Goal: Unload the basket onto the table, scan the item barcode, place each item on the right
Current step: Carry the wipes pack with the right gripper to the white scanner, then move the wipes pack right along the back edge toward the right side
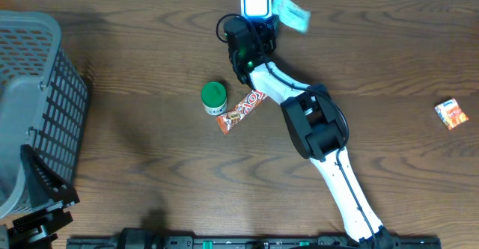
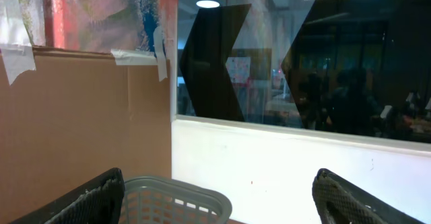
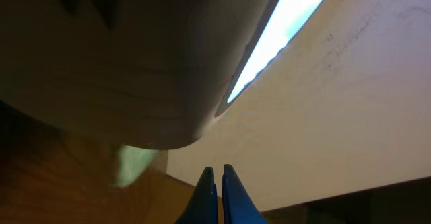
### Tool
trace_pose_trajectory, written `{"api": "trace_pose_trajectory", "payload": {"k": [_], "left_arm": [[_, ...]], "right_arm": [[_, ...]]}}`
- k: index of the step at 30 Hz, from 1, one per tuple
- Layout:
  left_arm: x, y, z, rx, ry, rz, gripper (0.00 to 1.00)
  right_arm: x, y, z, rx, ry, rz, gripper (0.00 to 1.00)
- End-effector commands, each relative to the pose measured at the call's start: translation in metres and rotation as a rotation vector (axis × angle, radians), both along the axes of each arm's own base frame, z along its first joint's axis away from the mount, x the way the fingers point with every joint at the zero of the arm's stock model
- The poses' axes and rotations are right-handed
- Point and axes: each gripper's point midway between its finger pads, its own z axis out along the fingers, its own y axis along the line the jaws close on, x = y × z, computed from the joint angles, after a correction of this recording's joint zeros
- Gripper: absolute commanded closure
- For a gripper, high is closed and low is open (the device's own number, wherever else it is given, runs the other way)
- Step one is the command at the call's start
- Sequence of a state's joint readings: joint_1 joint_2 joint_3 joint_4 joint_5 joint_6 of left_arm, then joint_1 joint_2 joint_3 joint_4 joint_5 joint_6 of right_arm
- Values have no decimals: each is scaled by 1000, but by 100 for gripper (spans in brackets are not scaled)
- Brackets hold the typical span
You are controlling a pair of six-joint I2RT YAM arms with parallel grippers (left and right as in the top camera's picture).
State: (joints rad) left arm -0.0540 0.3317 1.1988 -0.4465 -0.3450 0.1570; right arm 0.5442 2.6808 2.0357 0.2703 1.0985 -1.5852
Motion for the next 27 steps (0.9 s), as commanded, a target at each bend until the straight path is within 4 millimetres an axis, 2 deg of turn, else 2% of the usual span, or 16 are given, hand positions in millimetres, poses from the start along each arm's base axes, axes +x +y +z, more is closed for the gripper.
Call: {"api": "trace_pose_trajectory", "payload": {"k": [1, 4, 6, 10, 14, 15, 17, 18, 21, 22, 23, 25, 27], "left_arm": [[1, 0, -2, 0, 4, 1, 11], [1, 0, -3, 1, 12, 1, 11], [2, 0, -4, 1, 16, 1, 10], [2, 0, -5, 1, 20, 1, 11], [2, 0, -5, 1, 20, 1, 11], [2, 0, -5, 1, 20, 1, 11], [2, 0, -5, 1, 20, 1, 11], [2, 0, -5, 1, 20, 1, 11], [2, 0, -5, 1, 19, 0, 11], [2, 0, -5, 1, 20, 0, 11], [2, 0, -5, 1, 20, 0, 11], [2, 0, -5, 1, 21, 0, 11], [2, 0, -5, 1, 21, 0, 11]], "right_arm": [[-2, 9, 23, 33, -55, -10, 99], [-3, 4, 41, 106, -125, -42, 99], [-5, -6, 62, 210, -226, -97, 99], [-10, -42, 104, 356, -381, -218, 99], [-17, -79, 134, 471, -453, -303, 98], [-20, -86, 138, 508, -458, -315, 91], [-25, -101, 135, 637, -399, -326, 77], [-29, -105, 122, 745, -307, -325, 56], [-45, -102, 82, 1157, 9, -351, 12], [-46, -104, 74, 1295, 68, -376, 5], [-45, -110, 68, 1442, 105, -410, 3], [-39, -123, 57, 1705, 161, -483, 1], [-34, -133, 47, 1856, 202, -523, 1]]}}
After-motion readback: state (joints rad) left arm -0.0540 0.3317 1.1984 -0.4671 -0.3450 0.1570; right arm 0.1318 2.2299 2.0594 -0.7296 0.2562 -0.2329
